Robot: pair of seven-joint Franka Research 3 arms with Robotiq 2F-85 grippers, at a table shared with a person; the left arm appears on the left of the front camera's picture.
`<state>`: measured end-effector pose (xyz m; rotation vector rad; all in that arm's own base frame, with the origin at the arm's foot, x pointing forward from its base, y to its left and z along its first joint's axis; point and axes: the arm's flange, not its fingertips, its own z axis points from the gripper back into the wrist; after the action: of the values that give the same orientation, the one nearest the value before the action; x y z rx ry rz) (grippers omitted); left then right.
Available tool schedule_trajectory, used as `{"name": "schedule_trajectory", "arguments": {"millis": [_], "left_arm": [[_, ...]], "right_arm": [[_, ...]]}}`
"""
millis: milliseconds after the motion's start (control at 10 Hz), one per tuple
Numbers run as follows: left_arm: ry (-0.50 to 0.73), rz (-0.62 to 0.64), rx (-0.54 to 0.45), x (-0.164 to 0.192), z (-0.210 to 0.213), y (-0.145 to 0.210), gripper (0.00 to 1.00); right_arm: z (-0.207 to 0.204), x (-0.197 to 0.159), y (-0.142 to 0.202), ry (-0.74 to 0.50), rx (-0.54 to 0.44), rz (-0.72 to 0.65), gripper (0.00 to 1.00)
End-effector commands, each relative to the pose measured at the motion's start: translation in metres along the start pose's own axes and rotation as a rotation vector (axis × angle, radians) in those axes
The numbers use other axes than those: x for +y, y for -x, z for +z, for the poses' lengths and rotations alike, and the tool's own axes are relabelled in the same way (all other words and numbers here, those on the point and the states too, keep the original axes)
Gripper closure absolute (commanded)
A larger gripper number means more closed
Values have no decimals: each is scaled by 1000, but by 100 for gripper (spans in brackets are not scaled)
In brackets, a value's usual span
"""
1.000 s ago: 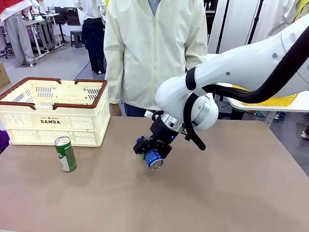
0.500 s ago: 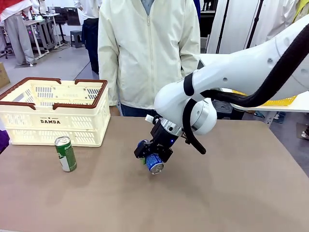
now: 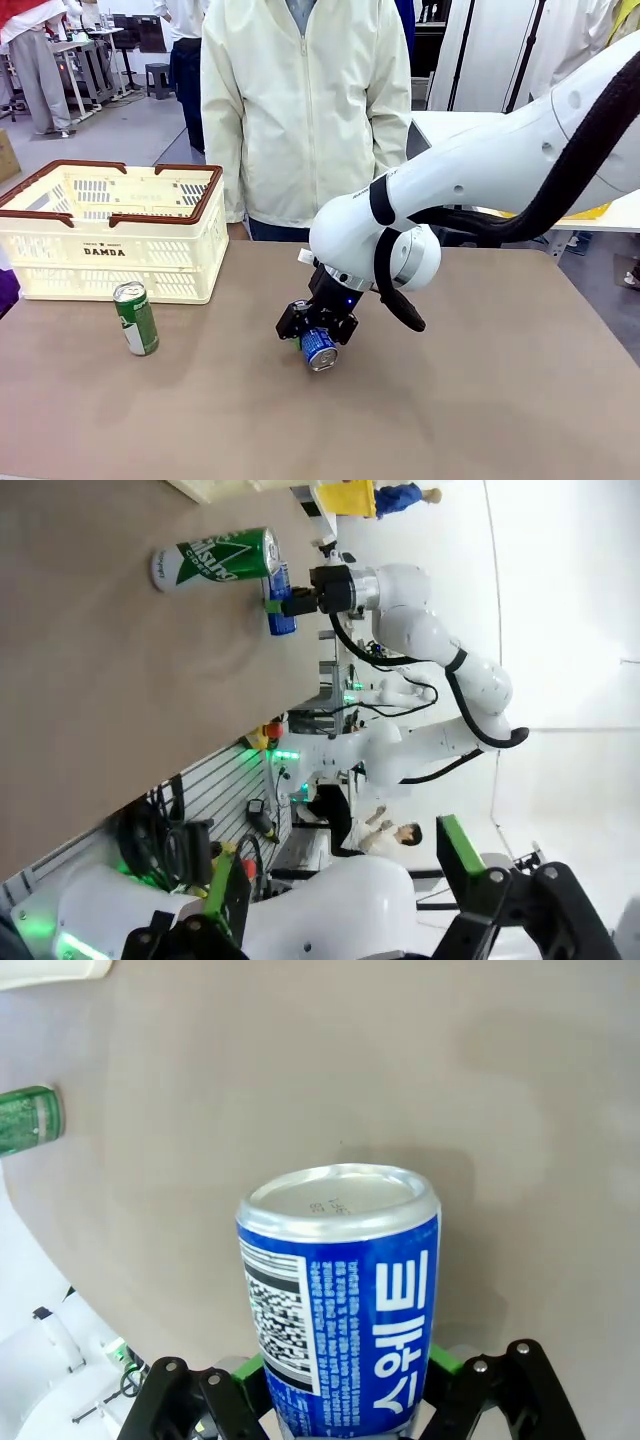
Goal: Place the drinks into the Shopping basket.
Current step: Pick up one drink and place it into the Shopping basket.
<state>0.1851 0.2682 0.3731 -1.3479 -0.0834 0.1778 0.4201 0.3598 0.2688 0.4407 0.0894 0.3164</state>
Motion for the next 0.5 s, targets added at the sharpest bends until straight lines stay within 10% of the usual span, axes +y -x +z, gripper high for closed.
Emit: {"name": "schedule_trajectory", "arguments": {"millis": [0,100,400], "left_arm": [[-25,-44,-116,-21,29,0,0],[-25,-44,-116,-21,29,0,0],[-25,-44,-116,-21,29,0,0]], "right_arm": [[5,4,-1,31,-12,-19,14],[5,3,-1,30,-12,-19,0],[8,0,0,29,-21,-26,0]]}}
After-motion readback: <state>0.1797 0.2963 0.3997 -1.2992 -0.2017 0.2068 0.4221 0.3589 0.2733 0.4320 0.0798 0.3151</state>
